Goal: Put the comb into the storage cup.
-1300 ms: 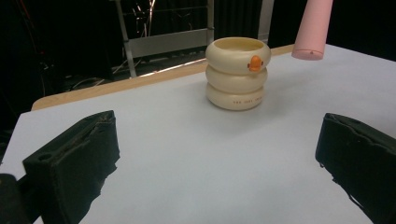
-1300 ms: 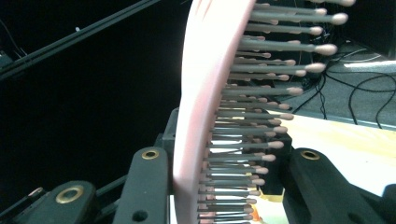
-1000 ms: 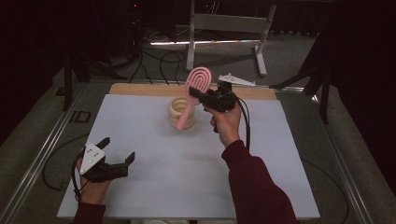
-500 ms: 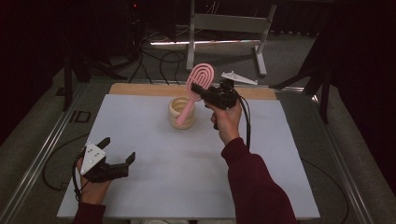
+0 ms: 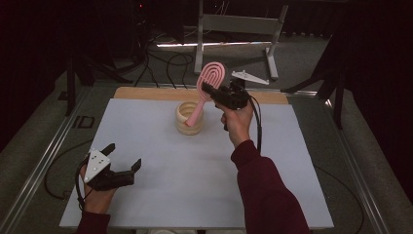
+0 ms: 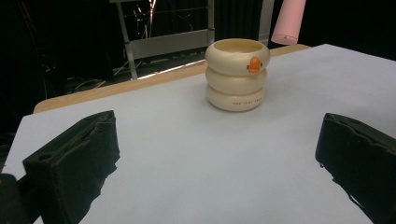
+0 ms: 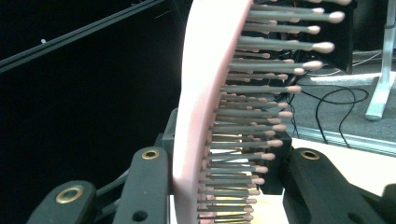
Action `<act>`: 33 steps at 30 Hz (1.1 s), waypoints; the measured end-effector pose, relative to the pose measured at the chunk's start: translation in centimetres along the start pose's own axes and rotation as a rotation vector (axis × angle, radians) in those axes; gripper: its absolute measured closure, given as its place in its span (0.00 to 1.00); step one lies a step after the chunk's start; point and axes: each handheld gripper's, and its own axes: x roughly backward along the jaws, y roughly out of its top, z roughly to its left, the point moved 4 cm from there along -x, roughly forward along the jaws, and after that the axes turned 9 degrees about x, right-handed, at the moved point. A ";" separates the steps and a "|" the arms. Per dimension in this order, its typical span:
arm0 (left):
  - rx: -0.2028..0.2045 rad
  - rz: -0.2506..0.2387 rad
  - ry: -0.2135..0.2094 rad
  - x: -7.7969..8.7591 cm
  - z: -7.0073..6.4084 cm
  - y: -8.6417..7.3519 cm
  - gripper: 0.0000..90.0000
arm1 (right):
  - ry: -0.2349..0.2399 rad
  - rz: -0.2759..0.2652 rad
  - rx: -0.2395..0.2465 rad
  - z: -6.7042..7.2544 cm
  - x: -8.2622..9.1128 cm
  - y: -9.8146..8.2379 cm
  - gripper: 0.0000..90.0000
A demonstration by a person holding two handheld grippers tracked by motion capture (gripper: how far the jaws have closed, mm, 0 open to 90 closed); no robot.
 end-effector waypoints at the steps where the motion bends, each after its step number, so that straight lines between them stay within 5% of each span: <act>1: 0.003 -0.002 -0.001 0.0 0.0 0.0 0.00 | -0.002 0.000 0.000 0.0 -0.1 0.0 0.71; 33: 0.017 -0.021 0.001 0.4 0.1 0.2 0.00 | -0.083 -0.042 -0.017 -1.8 -1.4 1.3 0.71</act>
